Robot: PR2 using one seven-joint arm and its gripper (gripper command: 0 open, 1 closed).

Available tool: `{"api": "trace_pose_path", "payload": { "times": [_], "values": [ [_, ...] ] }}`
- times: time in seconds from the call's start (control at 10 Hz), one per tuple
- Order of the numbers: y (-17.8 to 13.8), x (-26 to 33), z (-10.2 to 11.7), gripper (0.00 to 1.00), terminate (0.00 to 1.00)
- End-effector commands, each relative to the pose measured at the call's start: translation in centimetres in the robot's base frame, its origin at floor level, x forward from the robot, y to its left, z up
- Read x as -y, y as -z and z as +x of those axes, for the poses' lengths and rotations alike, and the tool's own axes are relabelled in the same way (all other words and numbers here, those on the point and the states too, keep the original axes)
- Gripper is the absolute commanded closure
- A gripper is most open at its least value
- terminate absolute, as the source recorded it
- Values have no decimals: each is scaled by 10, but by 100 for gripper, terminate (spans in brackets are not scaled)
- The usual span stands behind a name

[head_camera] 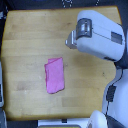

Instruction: Folding a cloth

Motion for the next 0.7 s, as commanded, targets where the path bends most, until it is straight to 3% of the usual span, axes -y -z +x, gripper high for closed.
{"api": "trace_pose_path", "payload": {
  "times": [0.0,0.5,0.6],
  "values": [
    [-36,91,14,0,0],
    [-37,125,5,0,0],
    [-39,135,8,0,100]
  ]
}}
